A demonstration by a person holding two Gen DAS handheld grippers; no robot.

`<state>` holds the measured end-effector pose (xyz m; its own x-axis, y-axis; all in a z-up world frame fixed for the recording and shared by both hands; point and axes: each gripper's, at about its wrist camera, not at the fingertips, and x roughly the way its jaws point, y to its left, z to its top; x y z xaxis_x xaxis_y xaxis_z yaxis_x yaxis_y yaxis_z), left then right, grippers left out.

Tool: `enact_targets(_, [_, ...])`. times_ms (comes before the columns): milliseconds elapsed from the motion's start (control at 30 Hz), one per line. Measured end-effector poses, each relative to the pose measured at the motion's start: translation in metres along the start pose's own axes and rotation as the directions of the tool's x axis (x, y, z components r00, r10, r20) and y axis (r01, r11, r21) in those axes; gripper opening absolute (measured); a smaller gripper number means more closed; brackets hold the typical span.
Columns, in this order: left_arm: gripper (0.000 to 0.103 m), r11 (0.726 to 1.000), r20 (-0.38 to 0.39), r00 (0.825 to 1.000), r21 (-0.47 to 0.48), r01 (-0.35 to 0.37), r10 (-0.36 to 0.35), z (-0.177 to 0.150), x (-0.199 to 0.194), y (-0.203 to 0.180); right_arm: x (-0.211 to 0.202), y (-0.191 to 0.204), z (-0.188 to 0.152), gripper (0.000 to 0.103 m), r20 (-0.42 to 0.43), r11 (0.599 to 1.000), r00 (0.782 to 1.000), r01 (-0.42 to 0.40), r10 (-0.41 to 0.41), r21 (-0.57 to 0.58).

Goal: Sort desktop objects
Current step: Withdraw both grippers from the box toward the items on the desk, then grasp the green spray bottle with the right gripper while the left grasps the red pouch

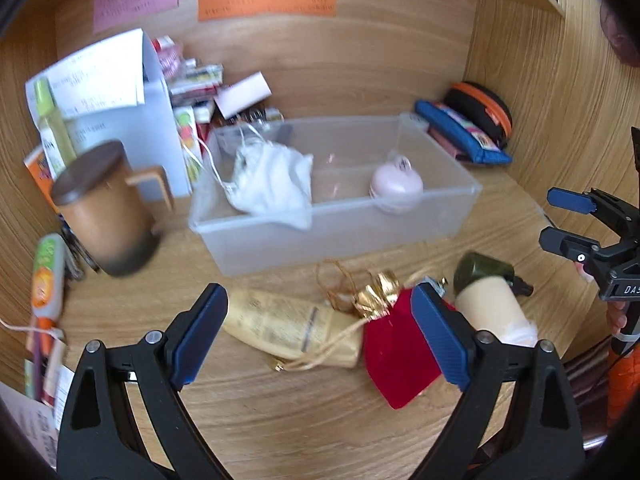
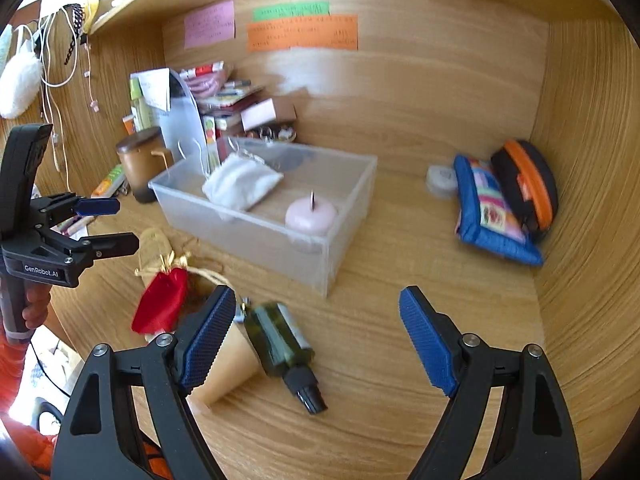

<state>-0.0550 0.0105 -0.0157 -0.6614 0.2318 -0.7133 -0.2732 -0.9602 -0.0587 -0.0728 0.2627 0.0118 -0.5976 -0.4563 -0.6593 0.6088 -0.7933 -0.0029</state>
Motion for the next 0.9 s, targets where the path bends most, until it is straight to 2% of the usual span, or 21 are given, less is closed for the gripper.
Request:
enact_targets(100, [0.094,1.0,-0.027,0.999,-0.004,0.019,-0.019,-0.007,0.009,-0.004,0.01,-0.004,-0.012,0.081,-0.035,1.0,0.999,-0.023,0.023,0.001])
enact_targets(200, [0.094,0.999,-0.052,0.998,0.003,0.036,-0.036,-0.014,0.016,-0.01,0.02,-0.006,-0.023,0.073,-0.072,0.999,0.996,-0.047,0.047,0.0])
enact_targets(367, [0.094,0.998,-0.083,0.995,0.031,0.051,-0.048,-0.02,0.026,-0.022,0.032,-0.009,-0.037,0.069,-0.125,0.998,0.99,-0.067,0.065,-0.014])
enact_targets(533, [0.094,0.998,-0.104,0.994,0.052,0.044,-0.038,-0.018,0.039,-0.03,0.045,-0.014,-0.039,0.066,-0.151,0.997,0.986,-0.079,0.076,-0.012])
enact_targets(733, [0.093,0.996,-0.089,0.996,0.084,0.03,-0.022,-0.012,0.046,-0.037,0.06,-0.013,-0.033,0.066,-0.169,0.995,0.982,-0.088,0.08,-0.041])
enact_targets(800, [0.089,0.995,-0.087,0.996,0.086,0.042,-0.034,-0.01,0.049,-0.038,0.066,-0.013,-0.03,0.066,-0.173,0.994,0.981,-0.097,0.087,-0.051])
enact_targets(900, [0.074,0.995,-0.094,0.994,0.081,0.066,-0.058,-0.007,0.052,-0.037,0.075,-0.016,-0.025,0.063,-0.18,0.993,0.979,-0.105,0.095,-0.05])
